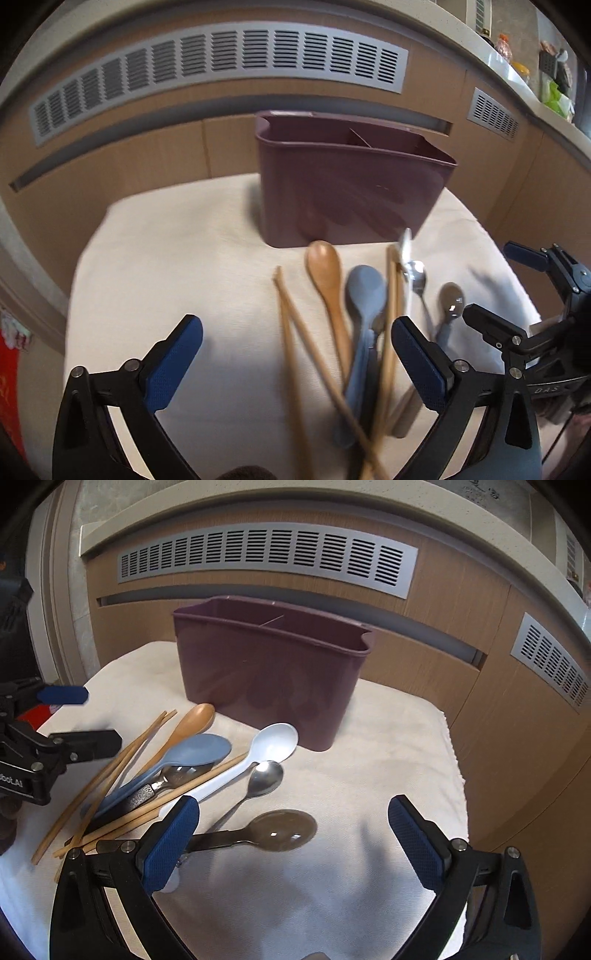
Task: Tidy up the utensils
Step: 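Move both tools forward toward the utensil pile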
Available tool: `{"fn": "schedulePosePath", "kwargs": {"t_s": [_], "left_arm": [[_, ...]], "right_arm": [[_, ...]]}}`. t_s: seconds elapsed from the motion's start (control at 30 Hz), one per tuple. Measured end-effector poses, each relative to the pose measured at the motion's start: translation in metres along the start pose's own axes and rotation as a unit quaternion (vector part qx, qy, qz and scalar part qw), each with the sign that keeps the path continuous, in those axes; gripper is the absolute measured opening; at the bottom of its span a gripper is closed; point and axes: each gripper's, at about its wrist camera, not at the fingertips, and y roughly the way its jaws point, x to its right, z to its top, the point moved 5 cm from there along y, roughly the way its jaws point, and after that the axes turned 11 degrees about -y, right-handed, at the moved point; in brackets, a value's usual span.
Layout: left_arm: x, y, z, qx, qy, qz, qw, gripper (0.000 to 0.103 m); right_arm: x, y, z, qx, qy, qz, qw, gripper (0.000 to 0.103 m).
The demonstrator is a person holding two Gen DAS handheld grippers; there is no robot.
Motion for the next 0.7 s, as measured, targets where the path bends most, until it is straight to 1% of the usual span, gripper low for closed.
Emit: {"fn": "schedulePosePath", "kwargs": {"t_s": [0.03,0.1,0.13,0.17,0.2,0.27,0.3,0.33,0.37,0.4,0.43,0.47,0.53,0.6,0.67,0.7], "left_arm": [[0.005,0.002,0.001,-0.003,0.004,-0.005,1.0,0.094],[0.018,0.007,0.003,-0.006,0.02,-0.014,0.9997,0.084],[0.023,0.01,0.004,-0.01,0.028,-0.017,0.9994,0.082],[0.03,0.014,0.005,-0.016,0.035,-0.024,0.999,0.077],[0.034,0.016,0.005,-0.022,0.037,-0.032,0.9986,0.075],[0.039,0.022,0.006,-0.032,0.035,-0.041,0.998,0.075],[0.038,0.022,0.007,-0.031,0.029,-0.043,0.9982,0.078],[0.035,0.022,0.009,-0.03,0.019,-0.041,0.9985,0.085],[0.03,0.02,0.012,-0.026,0.005,-0.039,0.9989,0.1],[0.023,0.016,0.014,-0.017,-0.007,-0.035,0.9992,0.103],[0.016,0.012,0.017,-0.008,-0.016,-0.023,0.9996,0.103],[0.007,0.007,0.019,0.0,-0.023,-0.003,0.9997,0.103],[-0.006,0.0,0.021,0.008,-0.035,0.016,0.9992,0.103],[-0.019,-0.008,0.02,0.012,-0.051,0.016,0.9985,0.103],[-0.031,-0.015,0.018,0.02,-0.068,0.018,0.9974,0.103],[-0.038,-0.017,0.018,0.023,-0.075,0.022,0.9966,0.103]], "right_arm": [[0.005,-0.002,-0.003,0.001,0.007,0.0,1.0,0.101],[0.012,-0.004,-0.008,0.0,0.016,-0.002,1.0,0.101],[0.015,-0.004,-0.011,-0.002,0.021,-0.004,1.0,0.101],[0.018,-0.005,-0.014,-0.005,0.027,-0.004,1.0,0.101],[0.021,-0.005,-0.017,-0.007,0.033,-0.003,0.999,0.101],[0.025,-0.006,-0.019,-0.006,0.046,-0.004,0.999,0.101],[0.026,-0.006,-0.018,-0.004,0.051,-0.003,0.999,0.101],[0.026,-0.006,-0.015,-0.003,0.055,0.002,0.998,0.1],[0.026,-0.005,-0.012,-0.003,0.06,0.01,0.998,0.098],[0.024,-0.002,-0.006,-0.005,0.061,0.019,0.998,0.094],[0.021,0.003,-0.001,-0.009,0.059,0.026,0.998,0.089],[0.017,0.007,0.004,-0.011,0.056,0.029,0.998,0.087],[0.01,0.021,0.017,-0.016,0.054,0.035,0.998,0.086],[0.003,0.036,0.027,-0.027,0.063,0.045,0.997,0.086],[-0.003,0.055,0.034,-0.045,0.079,0.057,0.994,0.079],[-0.006,0.064,0.037,-0.056,0.085,0.059,0.993,0.073]]}}
